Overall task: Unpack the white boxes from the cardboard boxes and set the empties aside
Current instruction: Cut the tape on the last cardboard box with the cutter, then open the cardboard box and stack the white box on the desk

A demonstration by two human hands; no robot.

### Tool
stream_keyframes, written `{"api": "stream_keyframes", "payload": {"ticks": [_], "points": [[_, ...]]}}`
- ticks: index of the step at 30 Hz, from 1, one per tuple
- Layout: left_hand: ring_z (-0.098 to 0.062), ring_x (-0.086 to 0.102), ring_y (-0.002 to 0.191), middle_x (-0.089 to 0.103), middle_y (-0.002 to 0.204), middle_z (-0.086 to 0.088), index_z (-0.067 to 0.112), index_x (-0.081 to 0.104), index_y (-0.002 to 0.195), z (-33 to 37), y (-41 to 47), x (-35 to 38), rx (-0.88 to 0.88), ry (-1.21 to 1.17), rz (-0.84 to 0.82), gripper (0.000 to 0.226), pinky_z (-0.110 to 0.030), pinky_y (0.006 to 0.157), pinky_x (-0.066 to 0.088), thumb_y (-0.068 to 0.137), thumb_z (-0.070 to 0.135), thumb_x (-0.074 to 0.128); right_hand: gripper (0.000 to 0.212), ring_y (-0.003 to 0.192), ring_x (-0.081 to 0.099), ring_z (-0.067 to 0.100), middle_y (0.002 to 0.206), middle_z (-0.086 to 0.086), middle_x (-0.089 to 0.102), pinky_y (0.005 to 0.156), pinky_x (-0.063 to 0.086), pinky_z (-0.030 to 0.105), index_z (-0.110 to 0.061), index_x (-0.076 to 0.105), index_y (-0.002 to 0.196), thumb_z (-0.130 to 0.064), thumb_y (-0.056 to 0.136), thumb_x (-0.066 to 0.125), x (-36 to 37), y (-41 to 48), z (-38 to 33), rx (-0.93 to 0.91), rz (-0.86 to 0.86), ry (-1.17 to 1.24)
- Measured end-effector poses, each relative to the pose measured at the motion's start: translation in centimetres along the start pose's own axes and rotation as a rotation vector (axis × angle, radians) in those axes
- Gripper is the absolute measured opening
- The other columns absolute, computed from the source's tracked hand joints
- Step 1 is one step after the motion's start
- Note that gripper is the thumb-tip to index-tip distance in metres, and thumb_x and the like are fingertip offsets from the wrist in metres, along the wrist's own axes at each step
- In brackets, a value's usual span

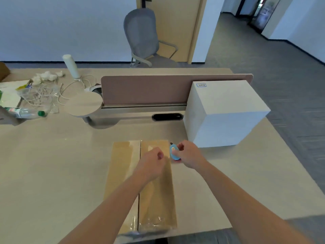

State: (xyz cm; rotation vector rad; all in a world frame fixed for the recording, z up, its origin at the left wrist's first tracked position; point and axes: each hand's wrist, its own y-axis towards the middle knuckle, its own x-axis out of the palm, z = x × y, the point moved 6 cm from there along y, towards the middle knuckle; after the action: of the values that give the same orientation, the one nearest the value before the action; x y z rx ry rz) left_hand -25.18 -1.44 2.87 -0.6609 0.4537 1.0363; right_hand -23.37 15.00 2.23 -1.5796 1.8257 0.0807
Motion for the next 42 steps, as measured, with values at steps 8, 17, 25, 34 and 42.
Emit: {"api": "stream_keyframes", "payload": {"ticks": [8, 17, 25, 34, 42], "points": [[-0.020, 0.053, 0.078, 0.055, 0.077, 0.005, 0.022, 0.048, 0.077, 4.6, -5.9, 10.1, 0.110, 0.000, -0.220, 0.018, -0.032, 0.067, 0.040, 0.093, 0.030, 0.052, 0.019, 0.079, 0.058, 0.023, 0.085, 0.004, 0.063, 0.065, 0.040, 0.031, -0.011, 0.062, 0.087, -0.028, 0.090, 0.069, -4.1, -10.1, 12.4, 0.222, 0.216, -0.085], [-0.020, 0.057, 0.098, 0.062, 0.111, -0.001, 0.016, 0.057, 0.111, 4.3, -6.8, 19.4, 0.010, 0.114, -0.297, 0.021, -0.033, 0.085, 0.046, 0.097, 0.027, 0.046, 0.016, 0.080, 0.061, 0.023, 0.086, 0.003, 0.063, 0.067, 0.040, 0.029, -0.013, 0.063, 0.094, -0.029, 0.096, 0.061, -2.8, -10.9, 23.0, 0.350, 0.139, -0.180], [-0.021, 0.055, 0.107, 0.059, 0.121, -0.005, 0.012, 0.056, 0.122, 0.8, -4.4, 23.8, -0.222, 0.097, -0.261, 0.028, -0.029, 0.088, 0.043, 0.099, 0.018, 0.041, 0.014, 0.082, 0.056, 0.021, 0.099, 0.004, 0.066, 0.068, 0.039, 0.030, -0.014, 0.058, 0.104, -0.026, 0.097, 0.060, -0.3, -7.2, 27.2, 0.295, 0.096, -0.230], [-0.015, 0.053, 0.101, 0.059, 0.118, 0.000, 0.018, 0.056, 0.123, -0.9, -4.6, 24.9, -0.330, 0.107, -0.208, 0.027, -0.027, 0.083, 0.041, 0.100, 0.023, 0.043, 0.022, 0.086, 0.058, 0.028, 0.106, 0.009, 0.061, 0.068, 0.038, 0.032, -0.011, 0.055, 0.104, -0.032, 0.101, 0.051, 0.6, -5.6, 28.5, 0.301, 0.013, -0.310], [-0.012, 0.055, 0.103, 0.060, 0.117, 0.004, 0.020, 0.058, 0.121, 3.5, -6.6, 20.9, -0.205, 0.120, -0.125, 0.025, -0.024, 0.087, 0.044, 0.100, 0.026, 0.046, 0.031, 0.100, 0.063, 0.027, 0.121, 0.007, 0.059, 0.084, 0.050, 0.037, -0.015, 0.051, 0.128, -0.031, 0.101, 0.050, -2.8, -7.0, 25.6, 0.182, 0.090, -0.223]]}}
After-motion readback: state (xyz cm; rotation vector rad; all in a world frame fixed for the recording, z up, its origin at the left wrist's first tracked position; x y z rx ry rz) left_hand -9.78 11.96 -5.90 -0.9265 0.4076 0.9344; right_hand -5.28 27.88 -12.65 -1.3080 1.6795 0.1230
